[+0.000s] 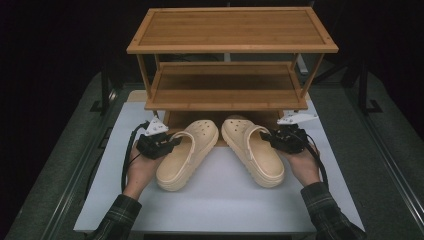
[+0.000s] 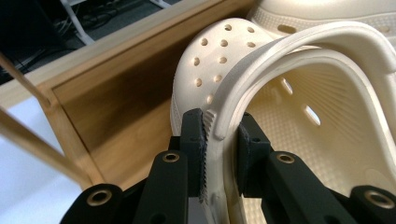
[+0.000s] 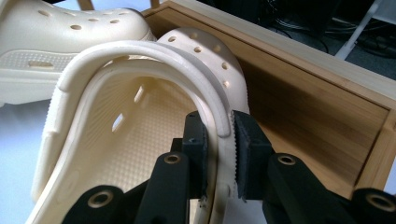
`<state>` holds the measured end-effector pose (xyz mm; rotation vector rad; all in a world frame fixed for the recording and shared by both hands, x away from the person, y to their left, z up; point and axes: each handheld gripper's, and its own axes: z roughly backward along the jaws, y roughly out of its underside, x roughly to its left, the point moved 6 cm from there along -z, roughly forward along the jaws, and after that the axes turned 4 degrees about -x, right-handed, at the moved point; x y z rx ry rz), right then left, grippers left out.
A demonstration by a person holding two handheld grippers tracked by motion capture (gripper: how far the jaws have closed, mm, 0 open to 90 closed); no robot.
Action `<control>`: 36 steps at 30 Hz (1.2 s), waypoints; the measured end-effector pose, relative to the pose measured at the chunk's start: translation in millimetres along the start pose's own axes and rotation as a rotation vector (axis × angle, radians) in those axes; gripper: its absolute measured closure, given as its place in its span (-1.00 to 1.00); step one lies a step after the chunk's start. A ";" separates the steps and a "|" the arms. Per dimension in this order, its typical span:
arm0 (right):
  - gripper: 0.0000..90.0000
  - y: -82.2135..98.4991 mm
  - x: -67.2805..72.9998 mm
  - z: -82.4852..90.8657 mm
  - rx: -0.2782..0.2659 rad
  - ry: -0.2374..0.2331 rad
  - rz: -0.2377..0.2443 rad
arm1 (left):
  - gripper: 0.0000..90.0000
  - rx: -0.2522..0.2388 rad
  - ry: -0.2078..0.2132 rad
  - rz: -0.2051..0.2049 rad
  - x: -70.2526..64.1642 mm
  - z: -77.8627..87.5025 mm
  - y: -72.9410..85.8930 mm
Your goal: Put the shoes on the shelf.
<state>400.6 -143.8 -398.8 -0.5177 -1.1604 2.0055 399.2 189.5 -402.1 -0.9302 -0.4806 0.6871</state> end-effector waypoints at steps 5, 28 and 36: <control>0.69 -3.4 -7.0 -12.6 0.001 0.029 0.001 | 0.69 -0.007 -0.032 -0.002 2.5 -16.5 -7.6; 0.69 -5.8 -25.8 -56.7 -0.010 0.161 -0.021 | 0.68 -0.010 -0.229 0.013 1.3 -75.5 -14.5; 0.59 -4.5 -20.6 -64.6 0.001 0.166 -0.018 | 0.55 -0.032 -0.211 0.035 -1.8 -77.6 -13.4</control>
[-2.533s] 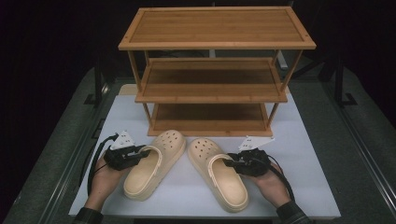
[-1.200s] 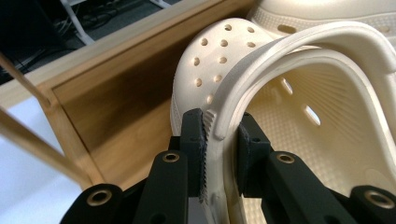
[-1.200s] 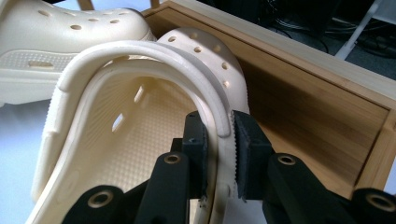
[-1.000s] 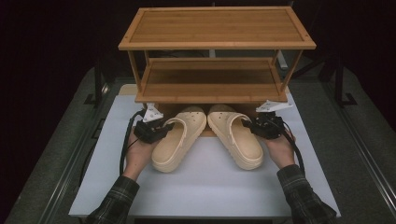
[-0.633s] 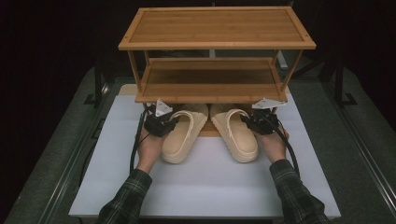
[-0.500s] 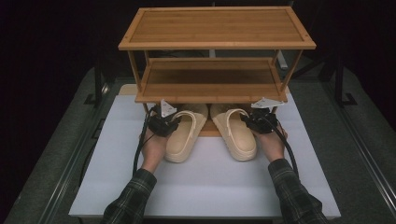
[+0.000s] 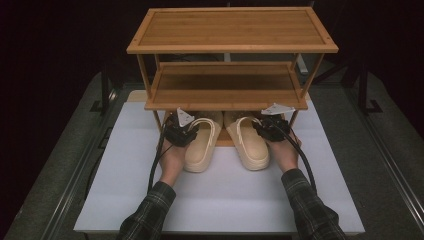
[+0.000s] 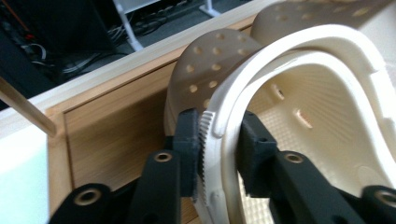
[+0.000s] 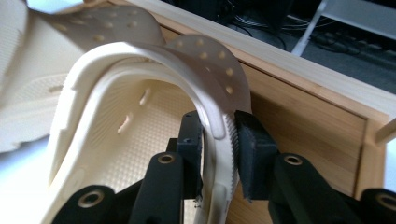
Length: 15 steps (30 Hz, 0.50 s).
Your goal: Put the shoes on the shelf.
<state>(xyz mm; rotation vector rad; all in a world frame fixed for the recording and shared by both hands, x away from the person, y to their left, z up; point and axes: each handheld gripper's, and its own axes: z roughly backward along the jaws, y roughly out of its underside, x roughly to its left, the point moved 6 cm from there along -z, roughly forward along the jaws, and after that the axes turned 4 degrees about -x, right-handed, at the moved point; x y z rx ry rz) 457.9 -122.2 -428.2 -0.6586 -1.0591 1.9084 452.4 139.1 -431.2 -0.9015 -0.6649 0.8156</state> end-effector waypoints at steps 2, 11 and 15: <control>0.45 -0.2 0.6 -0.1 -0.010 -0.015 -0.013 | 0.35 -0.002 0.000 0.010 1.6 1.0 -0.3; -0.17 0.0 -0.1 12.4 0.004 -0.083 -0.083 | -0.24 -0.006 0.111 0.046 8.1 26.8 -2.1; -0.45 1.3 4.4 27.1 0.012 -0.157 -0.110 | -0.50 -0.014 0.186 0.048 9.1 44.9 0.8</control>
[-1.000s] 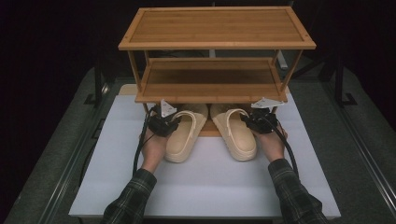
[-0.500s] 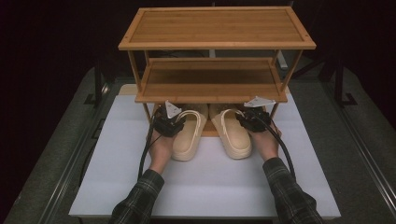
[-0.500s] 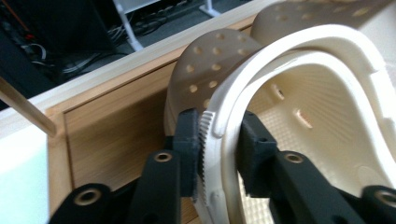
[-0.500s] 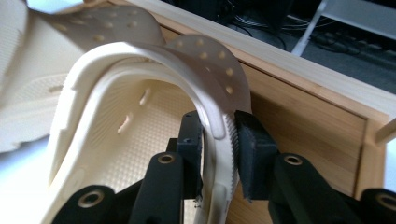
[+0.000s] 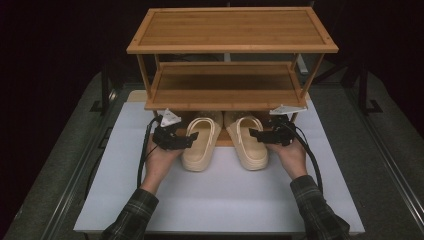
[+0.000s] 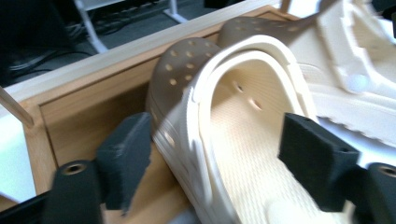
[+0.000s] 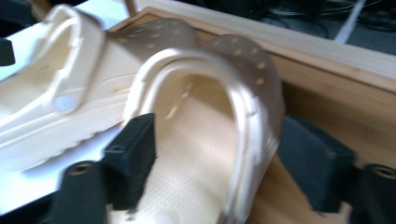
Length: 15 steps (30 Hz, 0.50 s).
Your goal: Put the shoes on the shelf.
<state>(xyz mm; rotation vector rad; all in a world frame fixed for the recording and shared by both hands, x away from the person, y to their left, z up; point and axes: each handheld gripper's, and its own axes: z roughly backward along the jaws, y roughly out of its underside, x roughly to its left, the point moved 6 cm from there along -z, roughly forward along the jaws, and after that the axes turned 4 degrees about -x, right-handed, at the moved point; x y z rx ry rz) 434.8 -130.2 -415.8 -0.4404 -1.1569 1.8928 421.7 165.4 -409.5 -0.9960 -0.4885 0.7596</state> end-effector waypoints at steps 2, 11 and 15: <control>-0.58 3.7 4.8 8.6 -0.004 -0.013 0.012 | -0.64 0.000 0.026 0.003 -2.1 8.4 4.4; -0.94 29.7 13.9 39.8 0.007 -0.100 0.002 | -0.93 0.030 0.119 0.011 -6.8 41.4 39.3; -0.96 47.1 15.7 47.3 0.002 -0.125 0.007 | -0.95 0.012 0.149 -0.001 -10.9 52.3 52.9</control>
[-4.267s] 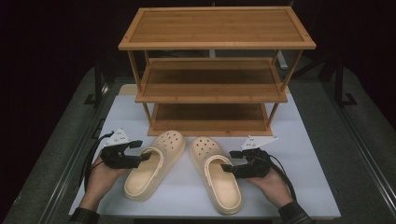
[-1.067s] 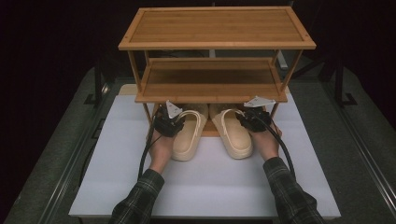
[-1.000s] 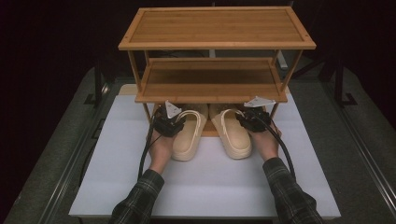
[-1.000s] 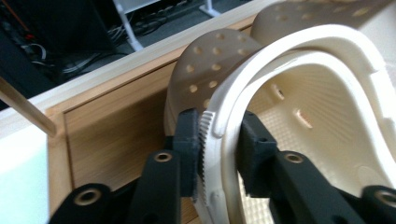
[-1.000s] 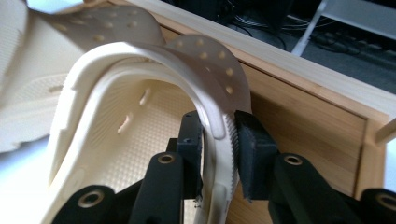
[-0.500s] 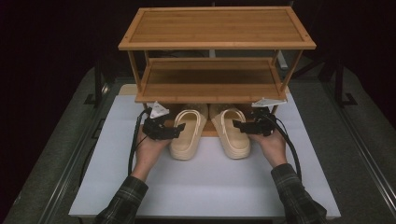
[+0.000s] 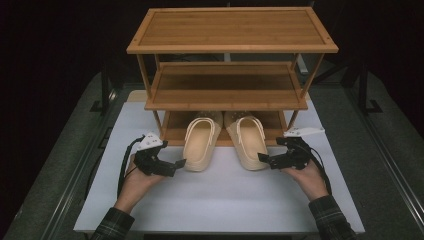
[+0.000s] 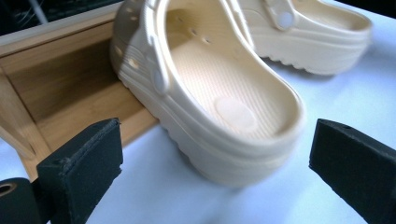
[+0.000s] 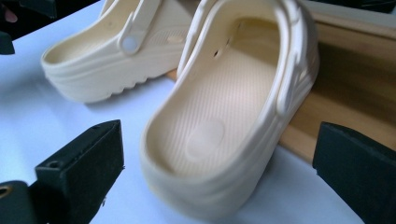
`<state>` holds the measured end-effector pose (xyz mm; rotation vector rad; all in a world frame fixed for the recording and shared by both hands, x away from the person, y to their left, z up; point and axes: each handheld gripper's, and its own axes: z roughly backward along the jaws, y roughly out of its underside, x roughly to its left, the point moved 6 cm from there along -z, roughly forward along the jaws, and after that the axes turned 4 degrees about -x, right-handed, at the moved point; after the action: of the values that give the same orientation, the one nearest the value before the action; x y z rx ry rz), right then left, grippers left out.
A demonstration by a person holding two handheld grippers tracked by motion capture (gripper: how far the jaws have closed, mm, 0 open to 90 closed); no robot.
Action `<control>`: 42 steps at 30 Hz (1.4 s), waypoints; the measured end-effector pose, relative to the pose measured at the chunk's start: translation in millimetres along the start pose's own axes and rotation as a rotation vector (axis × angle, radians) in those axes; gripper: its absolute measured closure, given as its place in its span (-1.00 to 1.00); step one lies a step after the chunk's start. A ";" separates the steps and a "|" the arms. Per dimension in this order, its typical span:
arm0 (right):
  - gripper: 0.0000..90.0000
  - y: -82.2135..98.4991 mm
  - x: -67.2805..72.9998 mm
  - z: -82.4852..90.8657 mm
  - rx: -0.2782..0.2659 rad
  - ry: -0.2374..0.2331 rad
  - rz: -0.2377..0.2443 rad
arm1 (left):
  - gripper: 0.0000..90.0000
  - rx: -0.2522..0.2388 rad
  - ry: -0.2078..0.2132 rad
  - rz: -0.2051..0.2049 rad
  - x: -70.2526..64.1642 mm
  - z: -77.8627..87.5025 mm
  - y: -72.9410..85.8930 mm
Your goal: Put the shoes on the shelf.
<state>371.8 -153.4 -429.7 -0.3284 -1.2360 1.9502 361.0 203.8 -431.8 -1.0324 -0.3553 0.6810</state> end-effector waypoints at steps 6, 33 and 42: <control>-1.00 20.6 0.8 -11.7 0.039 -0.031 0.014 | -1.00 0.024 0.041 -0.012 -4.1 -16.3 19.5; -1.00 23.5 6.3 -56.1 0.080 -0.053 0.037 | -1.00 0.038 0.066 -0.019 -17.5 -74.0 10.5; -1.00 17.1 17.3 -73.2 0.070 -0.047 0.061 | -1.00 -0.001 0.074 -0.003 -26.3 -94.5 -2.3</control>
<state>394.9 -97.0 -477.1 -0.2893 -1.1970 2.0584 396.2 122.6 -474.2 -1.0550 -0.2934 0.6382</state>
